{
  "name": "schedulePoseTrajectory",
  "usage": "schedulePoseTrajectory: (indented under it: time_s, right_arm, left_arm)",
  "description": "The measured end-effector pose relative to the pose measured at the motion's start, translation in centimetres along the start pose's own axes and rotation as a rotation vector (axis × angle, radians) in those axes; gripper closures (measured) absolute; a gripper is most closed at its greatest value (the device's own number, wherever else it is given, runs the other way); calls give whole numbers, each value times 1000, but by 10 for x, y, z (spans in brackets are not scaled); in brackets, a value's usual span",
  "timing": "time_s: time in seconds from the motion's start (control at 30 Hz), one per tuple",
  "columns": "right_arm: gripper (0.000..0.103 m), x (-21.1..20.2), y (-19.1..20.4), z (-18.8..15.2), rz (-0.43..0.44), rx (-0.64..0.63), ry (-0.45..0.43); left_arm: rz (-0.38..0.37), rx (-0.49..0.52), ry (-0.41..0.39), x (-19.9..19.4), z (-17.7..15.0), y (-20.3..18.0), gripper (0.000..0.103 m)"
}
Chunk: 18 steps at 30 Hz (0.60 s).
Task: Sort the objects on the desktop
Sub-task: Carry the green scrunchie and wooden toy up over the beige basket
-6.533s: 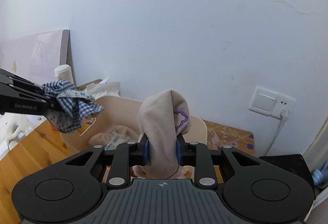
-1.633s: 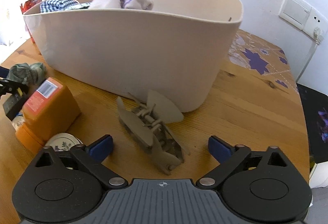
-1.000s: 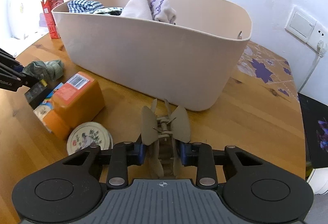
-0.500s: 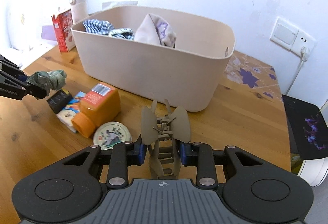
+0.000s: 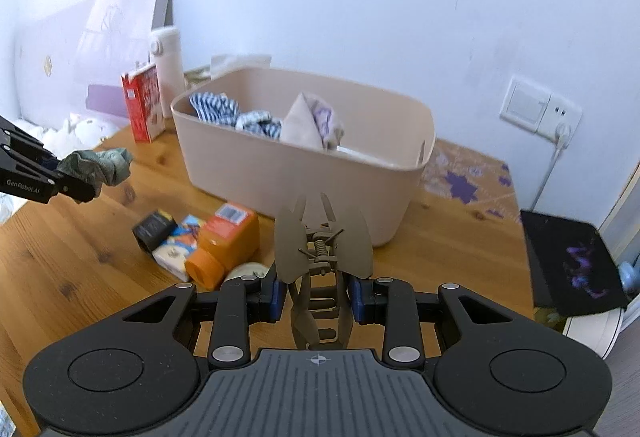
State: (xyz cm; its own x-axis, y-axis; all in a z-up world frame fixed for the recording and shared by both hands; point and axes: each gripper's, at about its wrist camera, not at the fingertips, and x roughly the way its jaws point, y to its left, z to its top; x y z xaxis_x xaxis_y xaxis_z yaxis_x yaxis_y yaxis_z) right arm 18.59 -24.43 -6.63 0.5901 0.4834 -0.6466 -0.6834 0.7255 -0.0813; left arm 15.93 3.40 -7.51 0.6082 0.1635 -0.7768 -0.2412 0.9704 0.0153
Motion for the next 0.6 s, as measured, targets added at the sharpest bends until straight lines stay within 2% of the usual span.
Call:
schedulePoseTrajectory:
  time_s: [0.2,0.37,0.6]
  right_arm:
    - [72,-20,2,20,-28,-7,-72]
    - [72,-27,-4,39,-40,-8,-116]
    - [72,-23,-17,63,-48,0,-157]
  left_arm:
    - [12,-3,-26,-19,11,6,82]
    - [26,-19,-54,-30,33,10,82]
    - [37,7,-143,-41,72,8,82]
